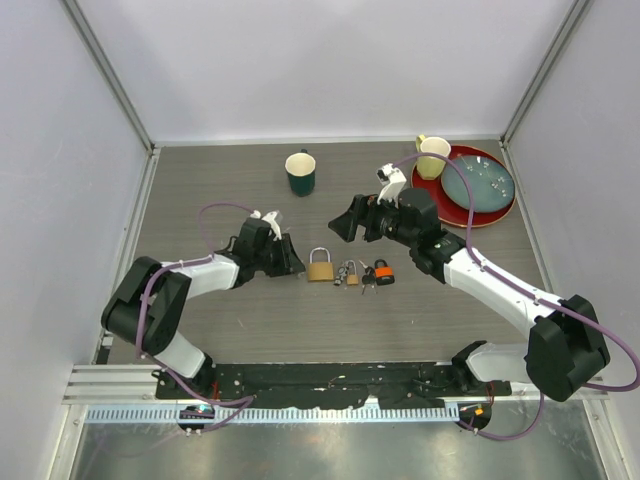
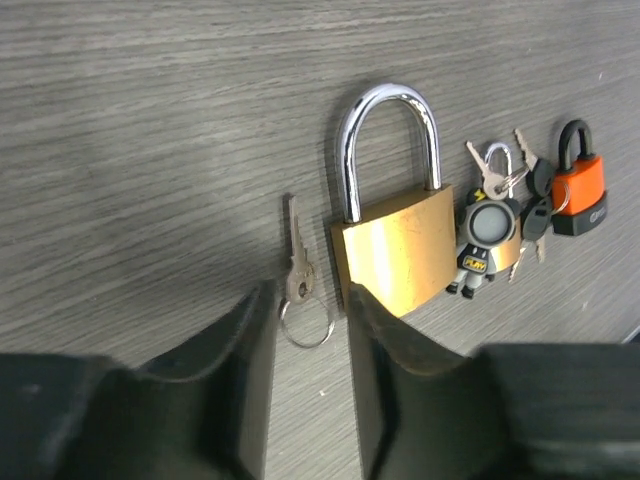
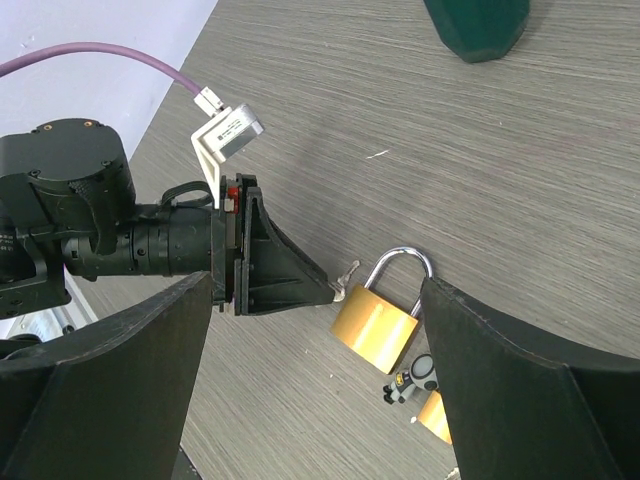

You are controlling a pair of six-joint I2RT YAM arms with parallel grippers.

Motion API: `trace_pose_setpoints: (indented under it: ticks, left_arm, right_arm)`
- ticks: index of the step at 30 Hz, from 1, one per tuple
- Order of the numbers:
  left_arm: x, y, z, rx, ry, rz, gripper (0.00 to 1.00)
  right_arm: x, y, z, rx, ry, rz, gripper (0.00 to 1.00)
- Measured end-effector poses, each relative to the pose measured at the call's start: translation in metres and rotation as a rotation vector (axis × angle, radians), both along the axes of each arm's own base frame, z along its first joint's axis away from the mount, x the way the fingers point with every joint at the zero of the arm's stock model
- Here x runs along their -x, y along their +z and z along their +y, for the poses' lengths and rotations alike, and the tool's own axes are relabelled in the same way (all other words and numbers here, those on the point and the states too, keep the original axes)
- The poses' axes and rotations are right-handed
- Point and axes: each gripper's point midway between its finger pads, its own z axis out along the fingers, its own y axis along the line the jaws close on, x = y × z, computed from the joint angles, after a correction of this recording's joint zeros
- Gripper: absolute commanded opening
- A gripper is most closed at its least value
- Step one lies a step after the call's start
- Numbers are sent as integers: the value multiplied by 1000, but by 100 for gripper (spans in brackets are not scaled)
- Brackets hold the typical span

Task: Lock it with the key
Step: Place the key at the center of the board.

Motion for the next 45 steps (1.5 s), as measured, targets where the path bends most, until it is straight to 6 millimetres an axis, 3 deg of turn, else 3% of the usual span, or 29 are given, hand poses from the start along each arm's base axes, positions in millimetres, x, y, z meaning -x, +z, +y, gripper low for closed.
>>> trace_pose_setpoints:
  ticks: [1, 4, 11, 12, 17, 27, 35, 39, 45]
  left_arm:
    - [0, 0, 0, 0, 0, 0, 53]
    - [-2, 3, -2, 12, 0, -12, 68]
    - [-9, 26, 3, 18, 33, -90, 88]
    - [-10, 31, 4, 23, 38, -105, 96]
    - [-10, 47, 3, 55, 44, -156, 99]
    - [-7, 53, -4, 110, 12, -186, 100]
    - [-2, 64, -1, 109, -14, -239, 100]
    - [-3, 69, 7, 74, -2, -278, 100]
    - [4, 60, 29, -28, 8, -309, 100]
  right_arm:
    - [0, 0, 0, 0, 0, 0, 90]
    - [0, 0, 0, 0, 2, 0, 90]
    - [1, 0, 1, -1, 6, 1, 90]
    - [1, 0, 1, -2, 7, 1, 90]
    - [2, 0, 1, -3, 14, 2, 92]
    - [3, -3, 1, 3, 15, 4, 100]
    - [5, -10, 0, 12, 16, 15, 100]
    - [4, -10, -1, 15, 15, 14, 100]
    - [1, -24, 0, 38, 7, 39, 100]
